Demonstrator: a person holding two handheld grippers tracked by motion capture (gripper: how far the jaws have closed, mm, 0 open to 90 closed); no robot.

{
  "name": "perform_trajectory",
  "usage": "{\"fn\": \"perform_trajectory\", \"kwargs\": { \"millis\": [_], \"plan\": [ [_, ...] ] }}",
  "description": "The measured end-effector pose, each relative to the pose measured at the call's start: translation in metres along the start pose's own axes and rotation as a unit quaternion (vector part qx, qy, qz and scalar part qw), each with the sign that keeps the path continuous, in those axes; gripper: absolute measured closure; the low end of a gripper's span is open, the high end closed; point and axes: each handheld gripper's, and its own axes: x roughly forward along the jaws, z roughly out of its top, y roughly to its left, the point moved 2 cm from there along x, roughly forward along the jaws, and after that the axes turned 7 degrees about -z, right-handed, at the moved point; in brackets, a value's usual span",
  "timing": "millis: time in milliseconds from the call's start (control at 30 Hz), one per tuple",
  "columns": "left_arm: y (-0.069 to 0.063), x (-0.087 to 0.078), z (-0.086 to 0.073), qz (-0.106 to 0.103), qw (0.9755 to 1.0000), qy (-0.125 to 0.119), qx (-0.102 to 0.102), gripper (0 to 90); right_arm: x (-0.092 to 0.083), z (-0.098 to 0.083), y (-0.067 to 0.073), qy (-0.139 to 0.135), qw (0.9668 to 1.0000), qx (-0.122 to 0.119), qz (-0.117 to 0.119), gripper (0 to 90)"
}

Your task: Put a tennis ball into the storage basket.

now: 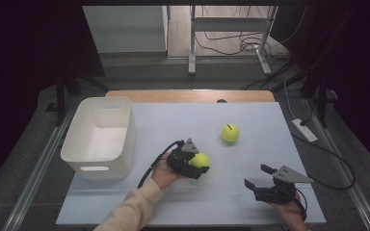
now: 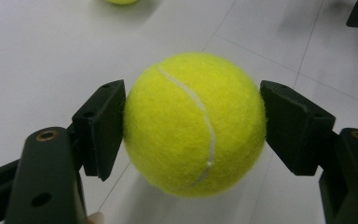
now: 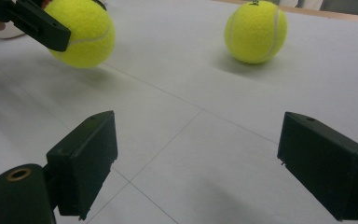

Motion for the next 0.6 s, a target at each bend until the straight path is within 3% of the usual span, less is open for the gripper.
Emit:
{"fn": "perform_trajectory", "kwargs": {
  "millis": [600],
  "plan": [
    [0.002,-0.025,0.001,0.020,0.9992,-0.035,0.007,26.9,-0.001,0.001,0.000,-0.006,1.0000,-0.002,-0.004,12.0]
  ]
}}
